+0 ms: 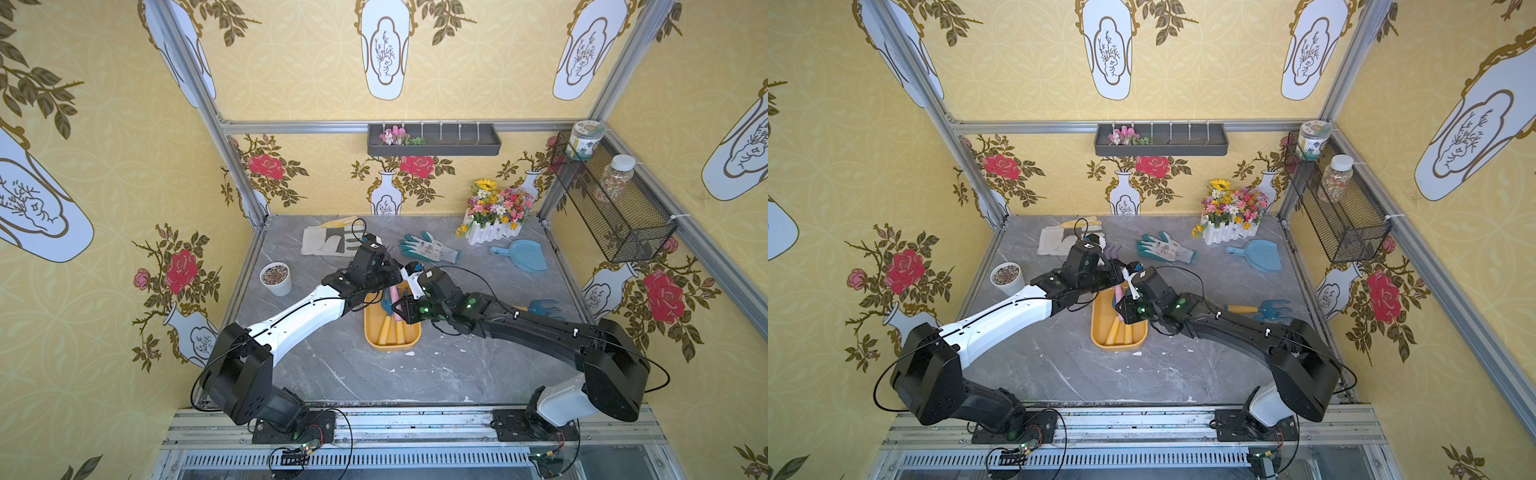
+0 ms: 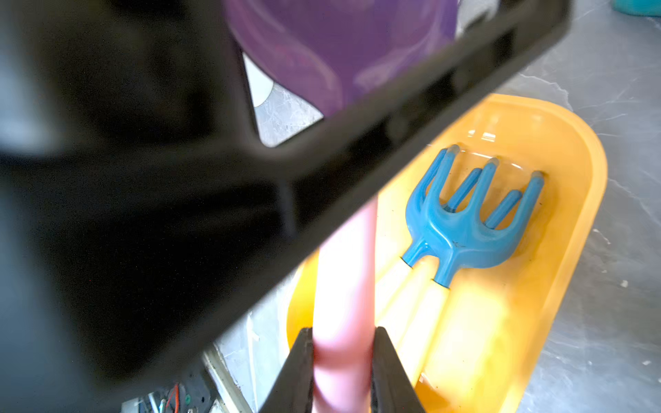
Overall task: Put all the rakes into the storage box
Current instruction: Pick up the rake at the center of the board.
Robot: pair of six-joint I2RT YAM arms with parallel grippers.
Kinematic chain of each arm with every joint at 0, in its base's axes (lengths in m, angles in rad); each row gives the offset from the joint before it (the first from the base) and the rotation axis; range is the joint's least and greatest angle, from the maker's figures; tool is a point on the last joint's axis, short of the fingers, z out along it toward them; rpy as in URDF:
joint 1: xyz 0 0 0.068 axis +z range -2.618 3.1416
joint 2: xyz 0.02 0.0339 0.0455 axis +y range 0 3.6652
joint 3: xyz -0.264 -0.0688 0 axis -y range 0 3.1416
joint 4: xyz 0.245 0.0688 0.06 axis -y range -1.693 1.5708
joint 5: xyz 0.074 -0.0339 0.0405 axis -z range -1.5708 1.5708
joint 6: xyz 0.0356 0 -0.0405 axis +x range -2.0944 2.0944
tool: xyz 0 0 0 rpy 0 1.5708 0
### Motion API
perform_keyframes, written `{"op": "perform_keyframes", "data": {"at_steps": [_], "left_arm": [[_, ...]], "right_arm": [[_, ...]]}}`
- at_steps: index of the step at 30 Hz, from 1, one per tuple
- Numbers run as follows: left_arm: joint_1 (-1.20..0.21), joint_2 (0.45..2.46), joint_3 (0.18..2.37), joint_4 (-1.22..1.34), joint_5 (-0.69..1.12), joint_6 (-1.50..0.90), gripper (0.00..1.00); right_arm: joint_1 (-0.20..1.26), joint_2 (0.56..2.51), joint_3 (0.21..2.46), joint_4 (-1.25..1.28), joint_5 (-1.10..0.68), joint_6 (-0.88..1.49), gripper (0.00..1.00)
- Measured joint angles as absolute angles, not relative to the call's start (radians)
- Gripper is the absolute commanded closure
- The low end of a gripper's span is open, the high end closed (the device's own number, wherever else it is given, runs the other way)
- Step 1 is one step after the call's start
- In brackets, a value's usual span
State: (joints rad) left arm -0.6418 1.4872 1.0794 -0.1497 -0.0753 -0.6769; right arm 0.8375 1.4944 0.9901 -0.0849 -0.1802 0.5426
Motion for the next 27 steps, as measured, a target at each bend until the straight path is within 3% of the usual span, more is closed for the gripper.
{"op": "perform_keyframes", "data": {"at_steps": [7, 15, 27], "left_arm": [[-0.642, 1.451, 1.05, -0.107, -0.052, -0.662, 0.41], [-0.636, 1.385, 1.005, -0.06, -0.057, -0.632, 0.44], [-0.608, 1.384, 0.941, 0.054, 0.066, -0.622, 0.47]], "right_arm": [[0.772, 1.471, 0.927, -0.017, -0.285, 0.577, 0.98], [0.609, 1.405, 0.765, 0.258, -0.458, 0.76, 0.98], [0.565, 1.423, 0.728, 0.644, -0.677, 0.97, 0.97]]}}
